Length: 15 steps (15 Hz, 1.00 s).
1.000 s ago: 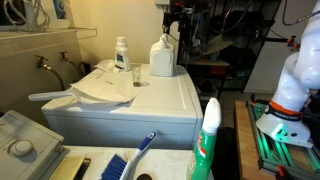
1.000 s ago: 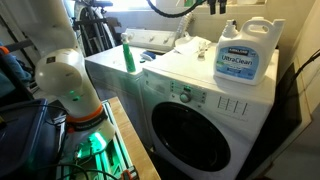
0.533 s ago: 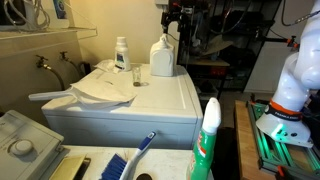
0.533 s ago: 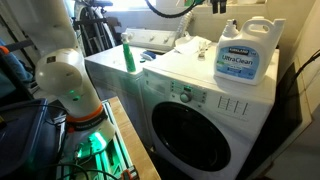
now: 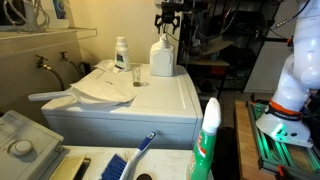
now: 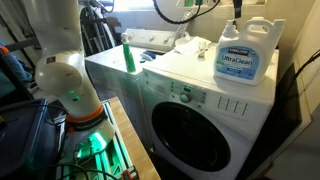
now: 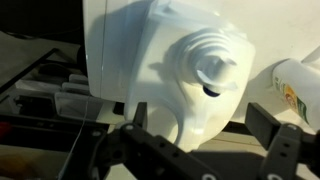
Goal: Pick up the washing detergent and put it on the bottom left corner of the washing machine
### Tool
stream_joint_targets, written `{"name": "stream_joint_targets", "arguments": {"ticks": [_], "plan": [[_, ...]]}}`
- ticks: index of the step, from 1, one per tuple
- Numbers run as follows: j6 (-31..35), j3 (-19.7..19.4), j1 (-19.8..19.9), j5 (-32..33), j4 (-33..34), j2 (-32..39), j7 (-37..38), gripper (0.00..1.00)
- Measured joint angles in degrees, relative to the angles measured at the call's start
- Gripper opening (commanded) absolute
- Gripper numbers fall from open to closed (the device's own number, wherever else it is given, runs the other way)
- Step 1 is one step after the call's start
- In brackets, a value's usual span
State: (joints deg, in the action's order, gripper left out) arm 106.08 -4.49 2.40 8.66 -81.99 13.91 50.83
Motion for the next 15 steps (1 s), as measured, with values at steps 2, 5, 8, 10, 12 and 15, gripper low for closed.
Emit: {"name": "stream_joint_targets", "arguments": {"ticks": [2, 5, 8, 10, 12, 15], "plan": [[1.4, -0.8, -0.1, 0.1, 2.7, 2.4, 5.4, 1.00], [1.6, -2.2, -0.2, 1.3, 5.3, 4.5, 9.9, 1.00], [1.6, -2.3, -0.2, 1.4, 5.7, 4.7, 10.6, 1.00], [1.6, -2.3, -0.3, 1.4, 5.7, 4.7, 10.8, 1.00], [1.6, -2.3, -0.3, 1.4, 5.8, 4.7, 10.8, 1.00], [1.6, -2.3, -0.3, 1.4, 5.8, 4.7, 10.8, 1.00]]}}
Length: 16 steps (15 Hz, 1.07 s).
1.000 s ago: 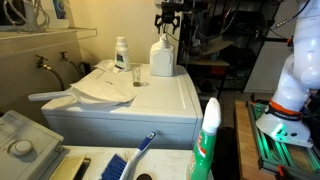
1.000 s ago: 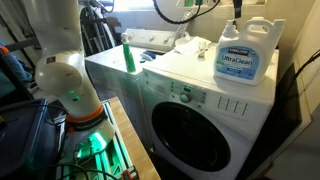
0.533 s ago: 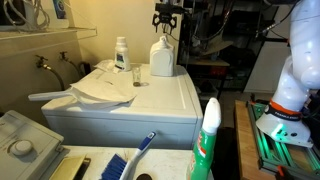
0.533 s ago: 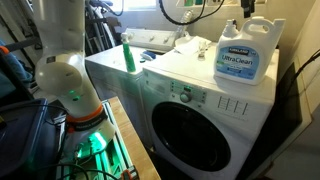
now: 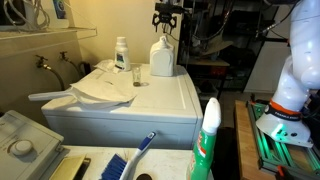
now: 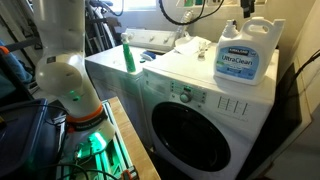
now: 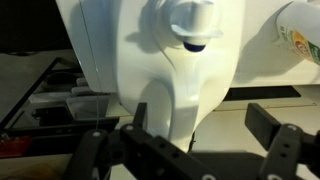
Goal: Pick up the washing detergent and put it on the bottom left corner of the washing machine
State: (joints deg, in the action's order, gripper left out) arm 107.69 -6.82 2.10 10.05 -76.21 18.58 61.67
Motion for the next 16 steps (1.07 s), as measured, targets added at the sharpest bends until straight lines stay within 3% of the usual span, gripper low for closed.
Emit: {"name": "stream_joint_targets", "arguments": {"ticks": [7, 9, 16], "plan": [[-0.1, -0.1, 0.1, 0.4, 0.1, 1.2, 0.0, 1.00], [-0.2, -0.6, 0.1, 0.9, 0.9, 2.5, 0.0, 0.73], [-1.9, -1.8, 0.6, 0.2, 5.5, 7.1, -0.1, 0.19]]}}
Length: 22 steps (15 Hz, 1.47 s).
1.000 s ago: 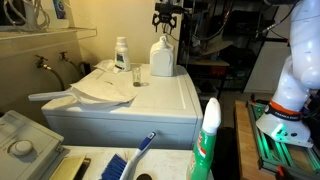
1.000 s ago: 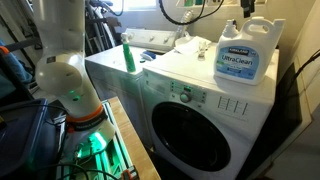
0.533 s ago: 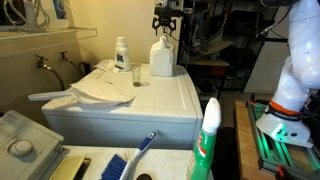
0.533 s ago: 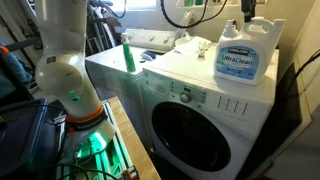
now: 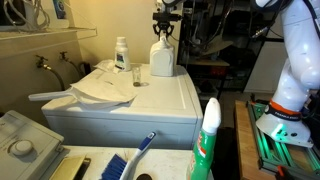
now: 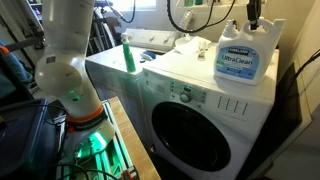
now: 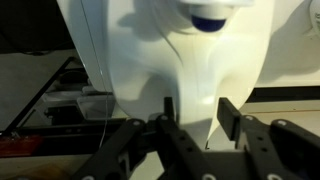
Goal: Pick up the washing detergent and put it on the bottom left corner of the washing machine
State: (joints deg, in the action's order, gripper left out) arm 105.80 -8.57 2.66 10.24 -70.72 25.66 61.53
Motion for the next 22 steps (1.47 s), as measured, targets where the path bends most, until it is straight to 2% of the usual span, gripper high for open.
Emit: {"name": "stream_joint_targets", "arguments": {"ticks": [2, 6, 7, 10, 13, 19, 22], "plan": [[-1.6, -0.1, 0.4, -0.4, 1.2, 0.4, -0.8, 0.05], [-4.0, -0.1, 1.5, -2.9, 1.9, 1.0, -4.7, 0.00], [-5.1, 0.0, 1.7, -3.5, 2.0, 1.1, -6.3, 0.03], [-10.0, 0.2, 2.1, -5.3, 2.7, 0.9, -13.0, 0.00], [-15.4, 0.9, 2.3, -6.8, 3.2, 0.5, -20.3, 0.02], [-20.0, 3.9, 2.2, -9.7, 3.2, -0.4, -31.2, 0.02], [-21.5, 5.2, 2.0, -10.4, 3.2, -0.7, -33.9, 0.00]]}}
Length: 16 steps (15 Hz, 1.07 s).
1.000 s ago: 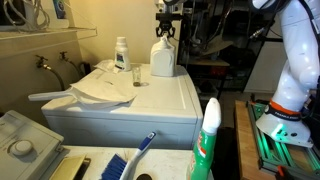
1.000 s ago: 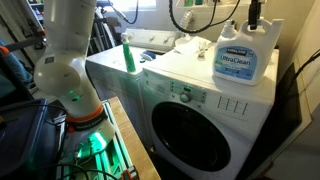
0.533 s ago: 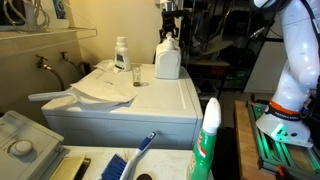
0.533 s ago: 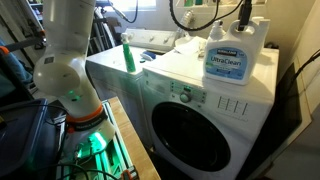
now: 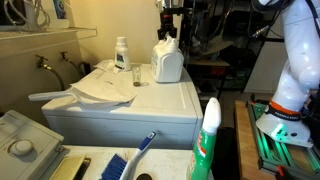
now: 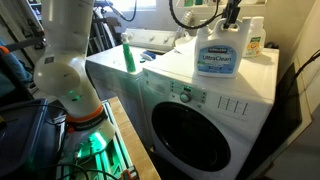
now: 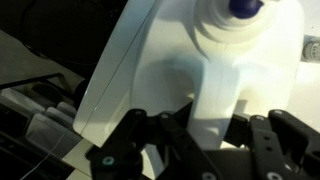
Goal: Pick up the washing detergent and put it on the bottom left corner of the washing machine
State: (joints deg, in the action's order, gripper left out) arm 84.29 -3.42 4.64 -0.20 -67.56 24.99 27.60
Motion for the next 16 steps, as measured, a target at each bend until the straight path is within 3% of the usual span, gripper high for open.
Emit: {"name": "stream_joint_targets", "arguments": {"ticks": [10, 16], "plan": [[1.7, 0.7, -4.2, 6.4, -1.1, 0.0, -4.0, 0.00], [1.7, 0.9, -5.0, 5.9, -4.5, -2.8, -4.4, 0.00]]}}
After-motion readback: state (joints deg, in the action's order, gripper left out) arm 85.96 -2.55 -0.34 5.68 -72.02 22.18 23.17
